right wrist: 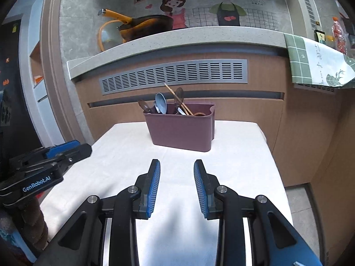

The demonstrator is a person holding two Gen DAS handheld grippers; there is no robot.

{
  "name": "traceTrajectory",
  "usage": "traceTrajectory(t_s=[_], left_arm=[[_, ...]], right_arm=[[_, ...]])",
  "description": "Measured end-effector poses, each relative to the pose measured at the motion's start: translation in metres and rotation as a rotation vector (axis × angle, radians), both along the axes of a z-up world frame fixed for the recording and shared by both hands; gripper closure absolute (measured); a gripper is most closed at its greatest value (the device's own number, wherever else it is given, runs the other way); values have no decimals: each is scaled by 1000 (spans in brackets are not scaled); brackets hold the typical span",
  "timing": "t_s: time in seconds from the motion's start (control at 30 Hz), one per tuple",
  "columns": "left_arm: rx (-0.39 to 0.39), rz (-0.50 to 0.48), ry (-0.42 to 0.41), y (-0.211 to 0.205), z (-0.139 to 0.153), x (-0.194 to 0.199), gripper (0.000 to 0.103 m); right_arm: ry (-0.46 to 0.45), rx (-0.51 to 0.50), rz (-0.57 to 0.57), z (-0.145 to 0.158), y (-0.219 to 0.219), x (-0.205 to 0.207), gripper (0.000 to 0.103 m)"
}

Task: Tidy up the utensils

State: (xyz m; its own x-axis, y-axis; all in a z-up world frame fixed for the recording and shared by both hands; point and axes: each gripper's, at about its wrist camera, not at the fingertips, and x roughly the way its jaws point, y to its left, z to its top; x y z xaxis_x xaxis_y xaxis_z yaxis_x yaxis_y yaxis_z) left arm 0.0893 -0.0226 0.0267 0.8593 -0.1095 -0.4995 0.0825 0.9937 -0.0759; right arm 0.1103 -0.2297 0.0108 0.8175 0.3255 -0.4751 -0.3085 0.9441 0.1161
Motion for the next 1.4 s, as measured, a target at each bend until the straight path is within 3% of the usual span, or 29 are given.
traceTrajectory(t_s=[1.4], left_arm=[[-1, -7, 32, 1, -4, 3, 67]], right_arm=[[4, -24, 0, -2, 1, -2, 70]])
